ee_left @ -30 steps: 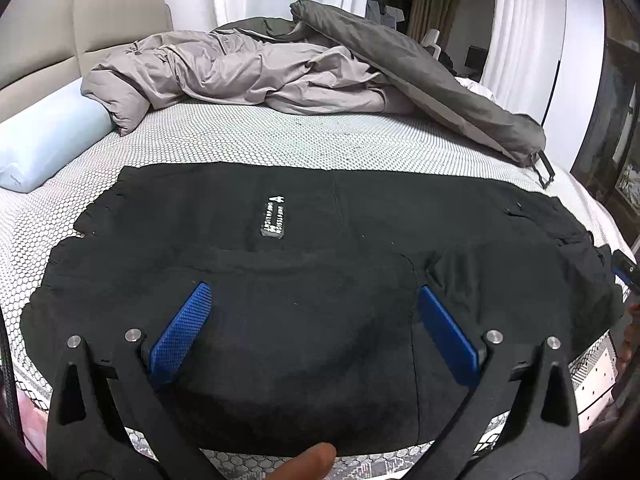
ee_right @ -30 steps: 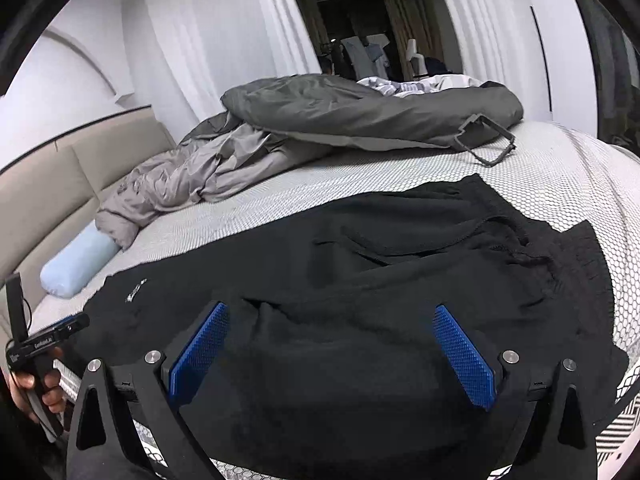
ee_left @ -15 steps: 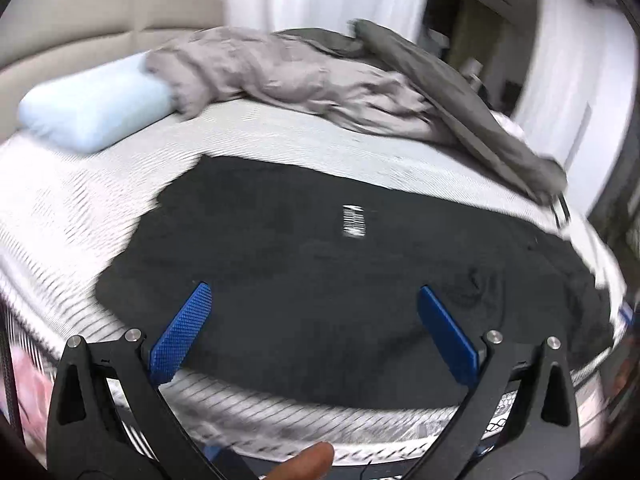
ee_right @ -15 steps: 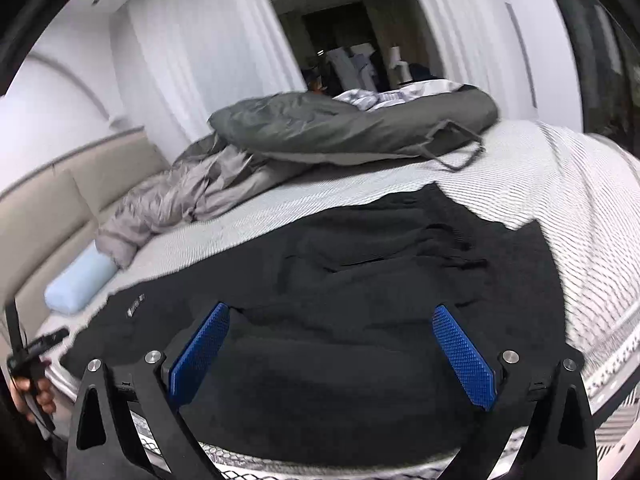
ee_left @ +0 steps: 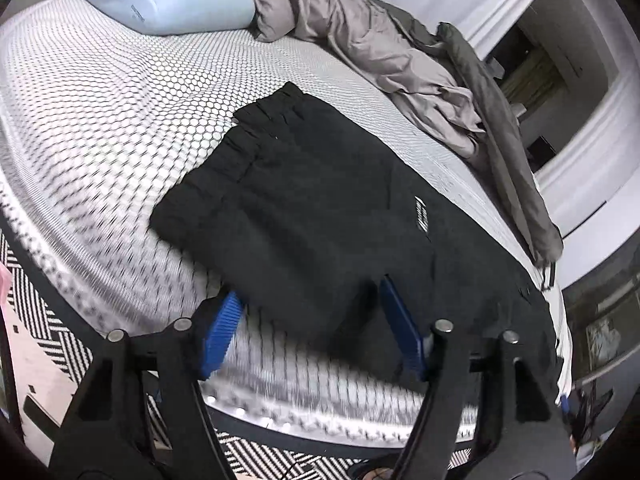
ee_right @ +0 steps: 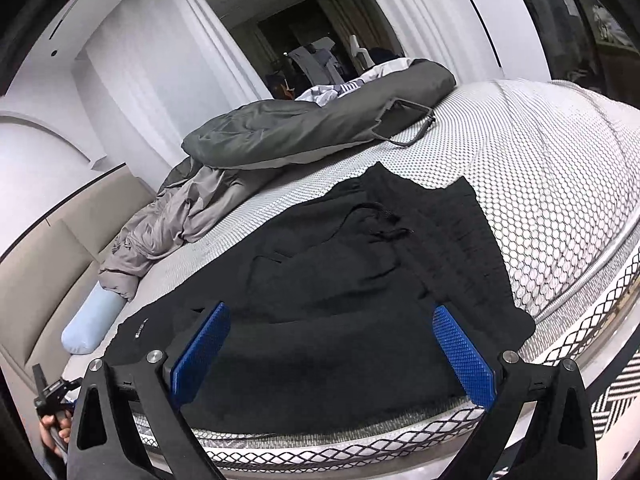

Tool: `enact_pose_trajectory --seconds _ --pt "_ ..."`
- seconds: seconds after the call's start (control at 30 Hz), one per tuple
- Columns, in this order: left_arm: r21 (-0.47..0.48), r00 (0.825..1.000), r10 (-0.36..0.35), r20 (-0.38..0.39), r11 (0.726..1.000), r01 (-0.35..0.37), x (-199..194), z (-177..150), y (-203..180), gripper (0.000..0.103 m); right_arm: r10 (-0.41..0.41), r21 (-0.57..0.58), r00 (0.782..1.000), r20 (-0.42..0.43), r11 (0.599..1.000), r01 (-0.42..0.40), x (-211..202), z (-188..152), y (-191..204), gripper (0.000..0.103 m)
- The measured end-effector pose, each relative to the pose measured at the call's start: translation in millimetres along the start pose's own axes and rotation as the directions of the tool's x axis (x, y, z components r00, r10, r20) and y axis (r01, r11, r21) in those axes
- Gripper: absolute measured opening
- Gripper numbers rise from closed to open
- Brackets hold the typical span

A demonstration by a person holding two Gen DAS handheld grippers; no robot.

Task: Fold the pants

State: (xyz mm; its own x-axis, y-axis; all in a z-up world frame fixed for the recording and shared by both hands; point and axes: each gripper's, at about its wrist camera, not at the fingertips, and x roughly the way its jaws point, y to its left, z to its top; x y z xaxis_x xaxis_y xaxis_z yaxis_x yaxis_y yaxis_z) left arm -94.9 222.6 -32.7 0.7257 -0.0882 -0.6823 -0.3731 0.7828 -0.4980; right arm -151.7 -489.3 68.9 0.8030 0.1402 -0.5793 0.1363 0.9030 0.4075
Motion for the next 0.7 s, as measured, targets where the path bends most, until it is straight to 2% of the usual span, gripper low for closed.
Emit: enact_pose_trajectory --seconds 0.03,0.07,0.13,0.2,0.27,0.33,0.37,0.4,0.47,0.63,0.67,0.7 --pt "-0.015 1.000 0.009 0.005 1.000 -0.009 5 4 5 0.046 -0.004 0.002 1.000 -0.004 1.000 0.004 1 0 1 0.103" --pt "-0.031 0.999 0.032 0.012 0.999 -0.031 12 9 4 0.023 -0.008 0.006 1.000 -0.005 1.000 0.008 1 -1 -1 0.103" --pt "-0.061 0.997 0.065 0.049 0.996 -0.062 11 12 13 0.003 -0.028 0.017 1.000 0.001 0.999 0.028 -3 -2 -7 0.103" --pt "-0.097 0.991 0.087 0.106 0.992 -0.077 -1 12 25 0.001 -0.066 0.054 0.998 0.007 0.996 0.066 -11 -5 -22 0.103" --pt "-0.111 0.988 0.096 0.120 0.990 -0.082 -7 13 31 0.000 -0.097 0.121 0.995 -0.009 0.988 0.097 -15 -8 -41 0.103" --pt "-0.109 0.986 0.105 0.128 0.990 -0.091 -13 11 36 0.000 -0.120 0.205 0.991 -0.059 0.970 0.130 -12 -12 -62 0.102" --pt "-0.107 0.987 0.105 0.126 0.990 -0.092 -13 15 37 0.000 -0.116 0.242 0.990 -0.084 0.961 0.133 -10 -14 -70 0.098" --pt "-0.103 0.986 0.110 0.124 0.990 -0.097 -13 15 35 0.000 -0.102 0.290 0.988 -0.115 0.948 0.132 -6 -17 -81 0.093" --pt "-0.082 0.984 0.123 0.127 0.990 -0.114 -14 13 31 0.000 -0.037 0.373 0.988 -0.149 0.923 0.091 -1 -22 -97 0.091" --pt "-0.076 0.984 0.126 0.124 0.990 -0.117 -11 17 21 0.000 0.103 0.493 0.990 -0.099 0.869 -0.041 3 -26 -117 0.091" --pt "-0.075 0.985 0.125 0.123 0.990 -0.117 -12 17 21 0.000 0.117 0.512 0.989 -0.089 0.857 -0.056 5 -26 -120 0.089" --pt "-0.073 0.984 0.126 0.122 0.990 -0.118 -12 17 21 0.000 0.140 0.529 0.987 -0.084 0.845 -0.075 8 -25 -121 0.082"
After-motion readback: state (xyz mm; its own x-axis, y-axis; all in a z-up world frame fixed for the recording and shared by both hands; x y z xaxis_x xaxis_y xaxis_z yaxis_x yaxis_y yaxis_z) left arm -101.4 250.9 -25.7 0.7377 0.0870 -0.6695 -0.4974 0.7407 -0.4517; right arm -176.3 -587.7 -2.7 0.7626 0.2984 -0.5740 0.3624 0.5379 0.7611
